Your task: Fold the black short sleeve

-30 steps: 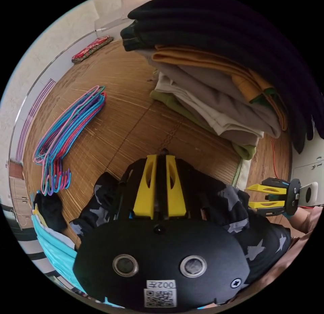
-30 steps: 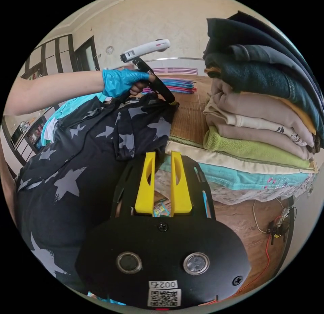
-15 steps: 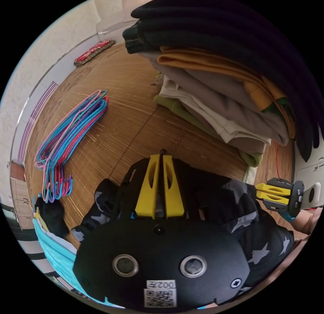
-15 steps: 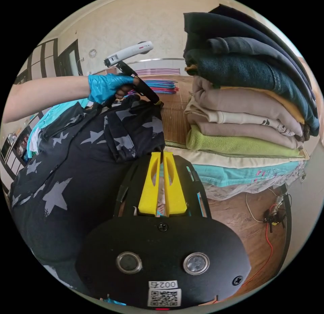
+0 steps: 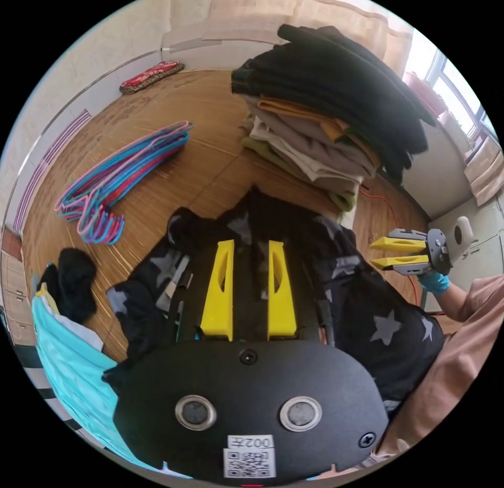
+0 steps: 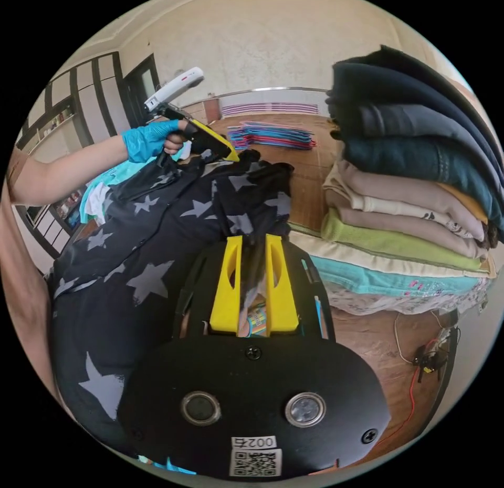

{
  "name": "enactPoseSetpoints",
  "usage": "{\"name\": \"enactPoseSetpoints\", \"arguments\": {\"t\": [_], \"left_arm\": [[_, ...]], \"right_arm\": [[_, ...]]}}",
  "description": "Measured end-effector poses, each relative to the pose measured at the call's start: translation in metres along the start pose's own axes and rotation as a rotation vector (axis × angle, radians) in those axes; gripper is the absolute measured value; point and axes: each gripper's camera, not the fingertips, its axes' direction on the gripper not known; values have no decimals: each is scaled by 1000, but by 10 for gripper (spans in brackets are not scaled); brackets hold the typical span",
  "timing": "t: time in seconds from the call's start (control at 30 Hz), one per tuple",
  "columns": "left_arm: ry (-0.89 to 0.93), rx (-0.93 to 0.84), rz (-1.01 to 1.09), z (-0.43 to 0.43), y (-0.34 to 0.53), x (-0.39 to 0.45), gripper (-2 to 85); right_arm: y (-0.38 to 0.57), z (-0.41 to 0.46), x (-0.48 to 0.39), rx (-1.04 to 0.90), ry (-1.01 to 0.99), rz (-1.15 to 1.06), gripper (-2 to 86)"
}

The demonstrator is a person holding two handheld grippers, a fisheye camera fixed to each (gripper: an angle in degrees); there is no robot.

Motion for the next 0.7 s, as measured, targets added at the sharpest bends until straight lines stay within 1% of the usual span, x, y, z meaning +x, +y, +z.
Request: {"name": "enactPoseSetpoints", "arguments": {"t": [0.13,0.27,0.37,0.5,0.6,0.7], "left_arm": [[6,-38,-19,14,24,9,44],[-40,-29,-28,15,40,18,11],[-66,-17,-20,9,45,22,-4],[-81,12,4,-15,54,30,-9],[-97,-12,17,-31,65,37,-9],[-110,-20,22,-37,80,41,-10]], "right_arm": [[-2,16,-21,-25,59,15,84],[-6,28,-27,-70,130,29,44],[-10,27,-30,-83,122,20,7],[-14,9,-38,-45,121,-1,-3],[-17,-10,-49,-25,79,-47,-5],[-16,-11,-59,-74,5,-90,-6]]}}
